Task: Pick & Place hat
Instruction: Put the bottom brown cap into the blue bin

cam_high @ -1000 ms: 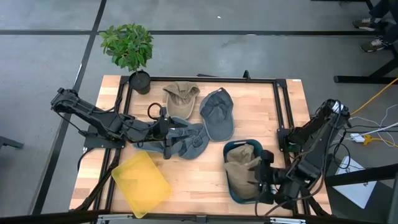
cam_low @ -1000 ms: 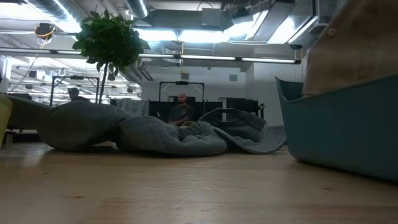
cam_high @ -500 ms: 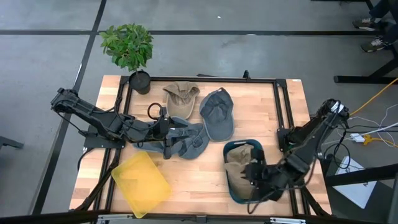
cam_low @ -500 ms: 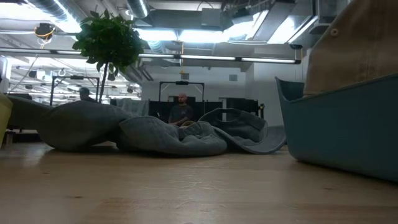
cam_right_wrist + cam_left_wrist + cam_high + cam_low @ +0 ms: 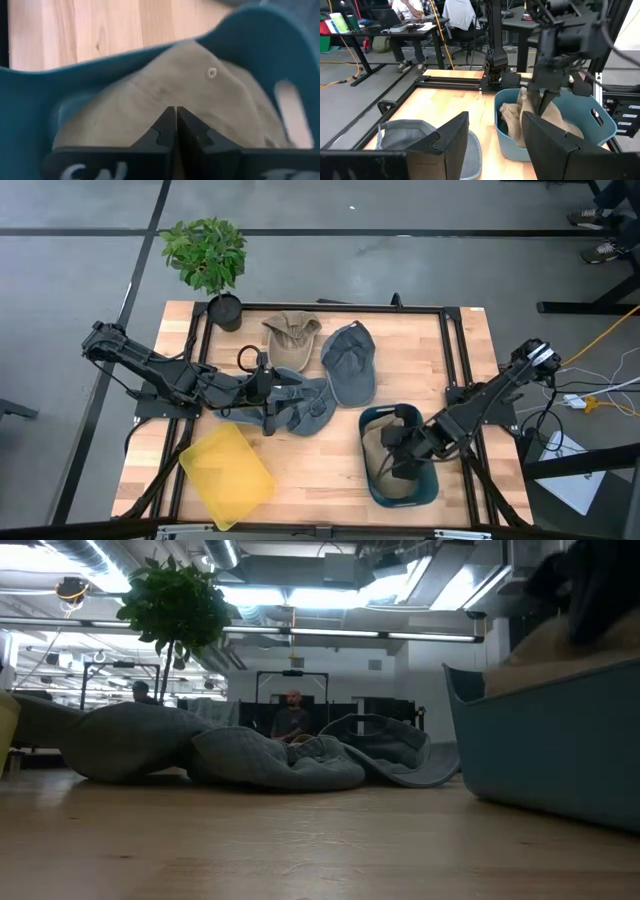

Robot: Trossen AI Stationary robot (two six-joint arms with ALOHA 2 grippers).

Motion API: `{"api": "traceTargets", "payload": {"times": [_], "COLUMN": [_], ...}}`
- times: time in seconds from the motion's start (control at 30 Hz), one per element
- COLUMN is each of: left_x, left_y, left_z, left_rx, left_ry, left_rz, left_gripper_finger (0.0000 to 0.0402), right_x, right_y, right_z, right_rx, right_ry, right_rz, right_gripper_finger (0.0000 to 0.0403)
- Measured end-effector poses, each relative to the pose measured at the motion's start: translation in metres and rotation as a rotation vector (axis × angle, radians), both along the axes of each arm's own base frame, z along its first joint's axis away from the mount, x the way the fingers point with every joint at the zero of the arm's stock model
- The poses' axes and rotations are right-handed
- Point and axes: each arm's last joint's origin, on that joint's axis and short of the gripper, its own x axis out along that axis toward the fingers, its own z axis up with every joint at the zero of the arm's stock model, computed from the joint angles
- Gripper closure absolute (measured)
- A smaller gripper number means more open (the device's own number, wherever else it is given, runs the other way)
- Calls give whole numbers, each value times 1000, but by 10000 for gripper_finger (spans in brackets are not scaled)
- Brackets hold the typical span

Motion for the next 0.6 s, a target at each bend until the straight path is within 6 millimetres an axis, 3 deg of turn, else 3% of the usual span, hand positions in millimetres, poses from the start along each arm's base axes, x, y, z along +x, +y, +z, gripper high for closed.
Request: {"api": "traceTargets", "payload": {"times": [0.3,0.6], "left_x": [0,0], "left_y": [0,0], "left_z": [0,-1], "left_rx": [0,4], "left_ry": [0,9], "left_rz": [0,0], "left_gripper_finger": [221,222], "right_x": [10,12], "right_y": [-7,-6], "right_z": [-22,9], "right_rx": [88,61], "right_ry": [-33,-1], "right_rz": [87,103], "right_gripper_finger": [398,377]}}
